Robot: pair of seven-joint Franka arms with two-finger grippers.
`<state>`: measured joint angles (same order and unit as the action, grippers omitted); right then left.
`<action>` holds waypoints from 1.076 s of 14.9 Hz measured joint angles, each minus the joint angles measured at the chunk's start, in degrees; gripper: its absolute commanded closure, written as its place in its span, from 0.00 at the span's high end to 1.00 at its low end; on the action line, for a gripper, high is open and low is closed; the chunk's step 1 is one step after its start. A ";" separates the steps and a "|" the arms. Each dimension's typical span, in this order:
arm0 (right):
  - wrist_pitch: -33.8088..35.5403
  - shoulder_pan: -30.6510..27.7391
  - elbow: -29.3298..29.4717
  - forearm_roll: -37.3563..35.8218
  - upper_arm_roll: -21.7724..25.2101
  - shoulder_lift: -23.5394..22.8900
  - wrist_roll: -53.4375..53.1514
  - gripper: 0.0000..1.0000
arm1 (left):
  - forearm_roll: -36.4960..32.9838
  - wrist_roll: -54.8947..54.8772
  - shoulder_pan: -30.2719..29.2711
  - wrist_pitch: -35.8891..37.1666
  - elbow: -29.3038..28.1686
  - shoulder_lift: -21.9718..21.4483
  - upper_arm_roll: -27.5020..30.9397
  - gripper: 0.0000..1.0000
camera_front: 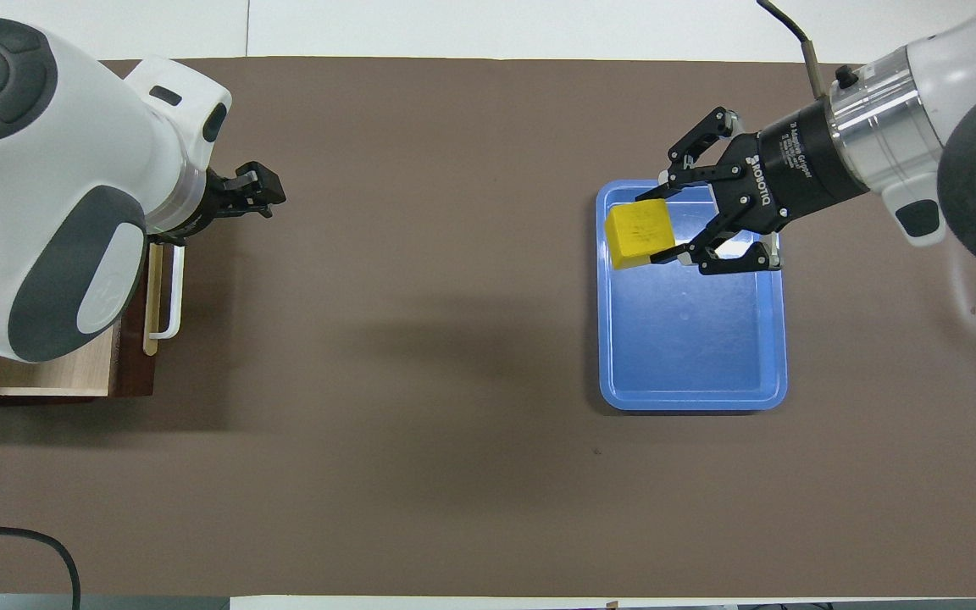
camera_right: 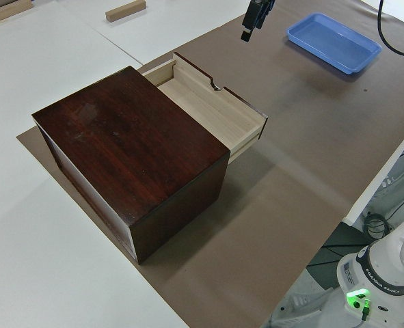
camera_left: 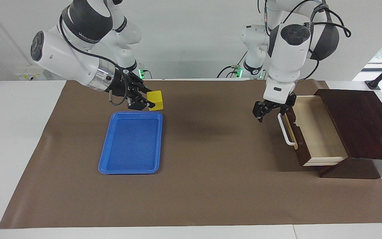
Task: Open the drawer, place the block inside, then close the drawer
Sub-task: 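Lift the block with the right gripper toward the left gripper, then close the left gripper on the block held by the right gripper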
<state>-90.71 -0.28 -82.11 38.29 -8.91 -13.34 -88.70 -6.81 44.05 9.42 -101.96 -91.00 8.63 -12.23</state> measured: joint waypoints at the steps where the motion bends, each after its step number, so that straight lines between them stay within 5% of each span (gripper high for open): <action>1: -1.63 0.04 0.00 0.00 -1.22 0.00 -1.46 0.00 | 2.12 8.17 0.19 0.00 0.21 0.01 -0.01 1.00; 6: -8.93 4.60 -0.17 0.01 -3.36 0.00 -7.44 0.00 | 5.05 45.52 1.63 -0.22 0.58 0.33 -0.07 1.00; 16: -23.28 14.16 -4.18 0.24 -3.49 -1.39 -10.60 0.00 | 5.80 73.93 8.20 7.59 8.67 3.45 -0.09 1.00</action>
<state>-113.99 13.88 -86.29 38.53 -12.40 -14.73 -99.30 -1.01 117.99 17.62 -94.36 -82.33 12.08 -12.31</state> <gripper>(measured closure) 0.449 0.000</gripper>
